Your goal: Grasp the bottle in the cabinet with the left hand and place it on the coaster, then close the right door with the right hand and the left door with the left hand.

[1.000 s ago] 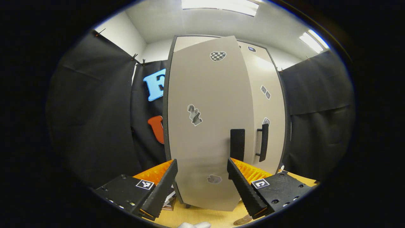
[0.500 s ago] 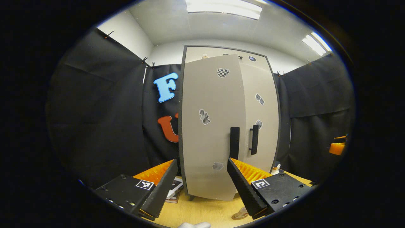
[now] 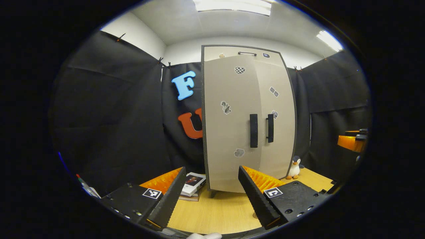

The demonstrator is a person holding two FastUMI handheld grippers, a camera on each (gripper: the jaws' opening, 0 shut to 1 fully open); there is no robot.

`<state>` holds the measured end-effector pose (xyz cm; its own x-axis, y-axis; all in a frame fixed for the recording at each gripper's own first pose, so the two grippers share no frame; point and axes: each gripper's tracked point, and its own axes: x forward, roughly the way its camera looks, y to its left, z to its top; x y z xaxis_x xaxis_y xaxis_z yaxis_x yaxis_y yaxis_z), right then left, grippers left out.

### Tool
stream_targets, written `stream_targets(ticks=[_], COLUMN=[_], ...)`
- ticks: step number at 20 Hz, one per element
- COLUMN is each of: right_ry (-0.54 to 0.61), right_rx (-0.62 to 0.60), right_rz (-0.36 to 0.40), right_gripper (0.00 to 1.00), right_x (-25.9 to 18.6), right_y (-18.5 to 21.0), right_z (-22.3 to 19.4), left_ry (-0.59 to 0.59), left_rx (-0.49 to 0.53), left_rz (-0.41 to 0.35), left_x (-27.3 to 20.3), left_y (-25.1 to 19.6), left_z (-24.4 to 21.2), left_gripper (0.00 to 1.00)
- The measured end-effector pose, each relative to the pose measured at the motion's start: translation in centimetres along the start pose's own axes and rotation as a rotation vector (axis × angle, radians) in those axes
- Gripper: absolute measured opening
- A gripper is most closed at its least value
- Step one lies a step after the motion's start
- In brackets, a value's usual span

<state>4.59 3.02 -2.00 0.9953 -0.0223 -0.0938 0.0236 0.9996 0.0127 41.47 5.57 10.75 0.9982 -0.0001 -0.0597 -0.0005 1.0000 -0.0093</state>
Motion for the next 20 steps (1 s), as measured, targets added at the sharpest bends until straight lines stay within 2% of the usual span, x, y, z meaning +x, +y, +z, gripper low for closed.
stream_targets(ticks=[20], right_ry=[-0.006], right_rx=[-0.02], right_rz=[-0.008], right_gripper=[0.8], right_x=[1.5], right_y=[-0.7], right_z=[0.1], left_ry=[-0.02], left_rx=[0.006], left_rz=[-0.039], left_x=[1.6], left_y=[-2.2], left_z=[1.2], left_gripper=[0.96])
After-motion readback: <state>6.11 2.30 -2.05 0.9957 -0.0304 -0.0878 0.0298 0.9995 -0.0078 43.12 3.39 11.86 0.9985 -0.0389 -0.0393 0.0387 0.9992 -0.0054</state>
